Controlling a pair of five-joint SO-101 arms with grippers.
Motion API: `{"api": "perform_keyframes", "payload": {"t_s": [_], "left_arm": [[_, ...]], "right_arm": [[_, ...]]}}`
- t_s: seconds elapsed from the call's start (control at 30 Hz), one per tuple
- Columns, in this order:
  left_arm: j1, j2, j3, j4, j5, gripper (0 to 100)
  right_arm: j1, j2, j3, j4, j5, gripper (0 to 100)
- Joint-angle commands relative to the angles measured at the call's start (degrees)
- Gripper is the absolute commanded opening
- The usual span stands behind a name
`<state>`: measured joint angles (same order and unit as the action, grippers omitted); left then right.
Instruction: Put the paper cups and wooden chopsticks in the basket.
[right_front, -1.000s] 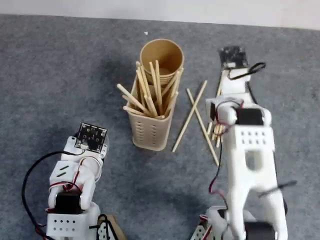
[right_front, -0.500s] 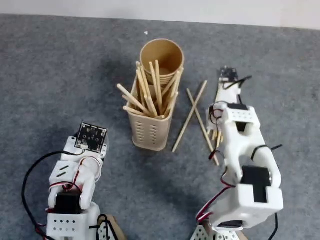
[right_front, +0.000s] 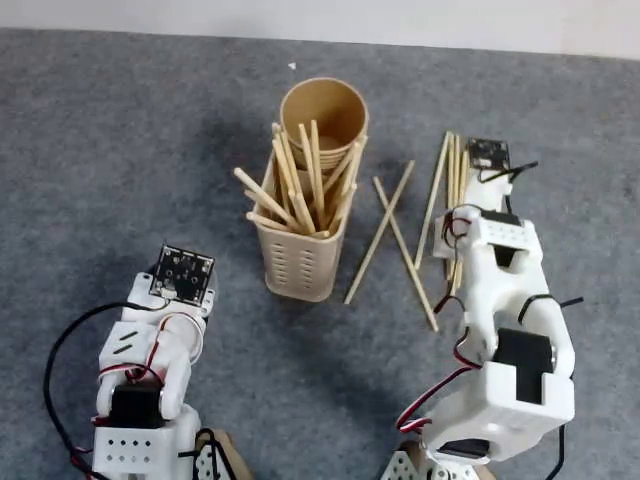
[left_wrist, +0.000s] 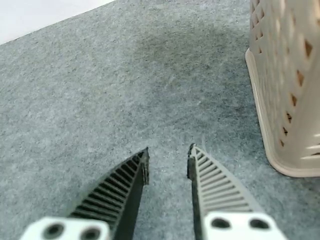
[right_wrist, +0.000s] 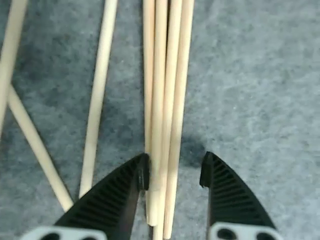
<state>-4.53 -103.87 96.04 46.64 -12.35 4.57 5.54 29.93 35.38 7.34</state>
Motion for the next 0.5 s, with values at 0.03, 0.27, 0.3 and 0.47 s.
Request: {"api": "perform_keyframes", "payload": {"t_s": [0.03, 0.27, 0.3, 0.47], "left_arm": [[0.9, -0.1, 1.0, -1.0, -0.6, 16], [0.9, -0.1, 1.0, -1.0, -0.6, 16], [0.9, -0.1, 1.0, -1.0, -0.6, 16], [0.9, -0.1, 1.0, -1.0, -0.6, 16]], "right_arm": [[0.9, -4.1, -1.1, -0.7, 0.4, 17.4], [1.4, -4.0, -0.7, -5.1, 0.6, 17.4], [1.5, -3.9, -0.7, -6.0, 0.6, 17.4], [2.4, -3.0, -0.7, -8.9, 0.7, 17.4]]}}
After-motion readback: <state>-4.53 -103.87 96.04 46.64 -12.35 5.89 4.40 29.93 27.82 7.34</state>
